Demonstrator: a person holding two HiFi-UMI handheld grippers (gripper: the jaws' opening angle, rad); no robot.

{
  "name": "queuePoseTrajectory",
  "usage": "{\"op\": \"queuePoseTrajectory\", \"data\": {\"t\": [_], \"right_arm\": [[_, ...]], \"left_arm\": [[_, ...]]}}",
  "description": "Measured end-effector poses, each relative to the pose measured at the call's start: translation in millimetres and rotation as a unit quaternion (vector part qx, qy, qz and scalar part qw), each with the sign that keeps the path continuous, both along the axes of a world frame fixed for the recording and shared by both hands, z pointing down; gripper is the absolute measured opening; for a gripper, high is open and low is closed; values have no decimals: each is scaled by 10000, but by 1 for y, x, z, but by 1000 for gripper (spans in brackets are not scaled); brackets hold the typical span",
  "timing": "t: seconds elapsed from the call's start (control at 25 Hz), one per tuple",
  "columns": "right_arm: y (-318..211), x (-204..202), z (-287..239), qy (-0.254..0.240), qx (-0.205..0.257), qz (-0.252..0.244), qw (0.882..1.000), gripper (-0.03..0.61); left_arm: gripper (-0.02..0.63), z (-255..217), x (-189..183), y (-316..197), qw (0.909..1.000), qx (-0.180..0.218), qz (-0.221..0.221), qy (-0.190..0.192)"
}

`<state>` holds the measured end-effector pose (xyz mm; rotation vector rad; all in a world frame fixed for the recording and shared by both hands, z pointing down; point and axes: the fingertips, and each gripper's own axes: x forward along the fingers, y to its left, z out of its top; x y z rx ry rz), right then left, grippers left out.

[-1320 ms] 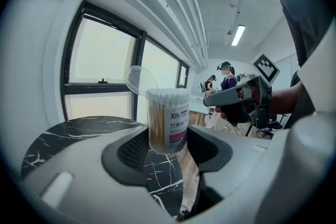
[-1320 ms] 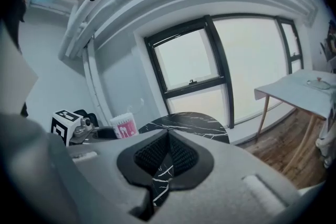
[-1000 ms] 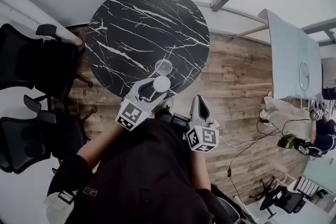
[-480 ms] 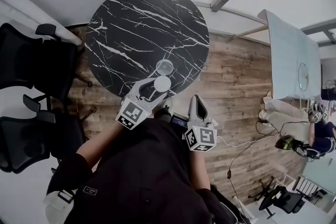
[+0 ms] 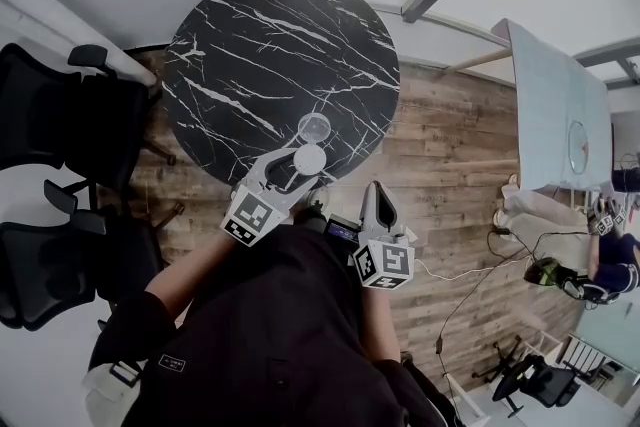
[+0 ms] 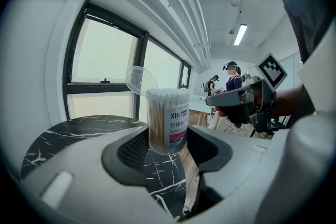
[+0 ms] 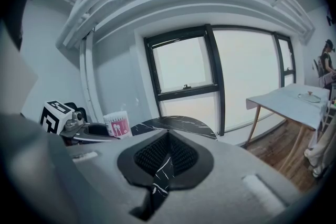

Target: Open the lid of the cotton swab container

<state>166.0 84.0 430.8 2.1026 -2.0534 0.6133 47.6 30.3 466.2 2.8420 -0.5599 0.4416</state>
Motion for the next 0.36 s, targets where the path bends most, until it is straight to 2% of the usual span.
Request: {"op": "queuePoseTrajectory", "data": {"t": [0.36], "right_arm": [[-5,2,-2,19,12,-11,10000,-2]], "left_arm": [[236,-2,4,-4,10000,-11,29,28]]}}
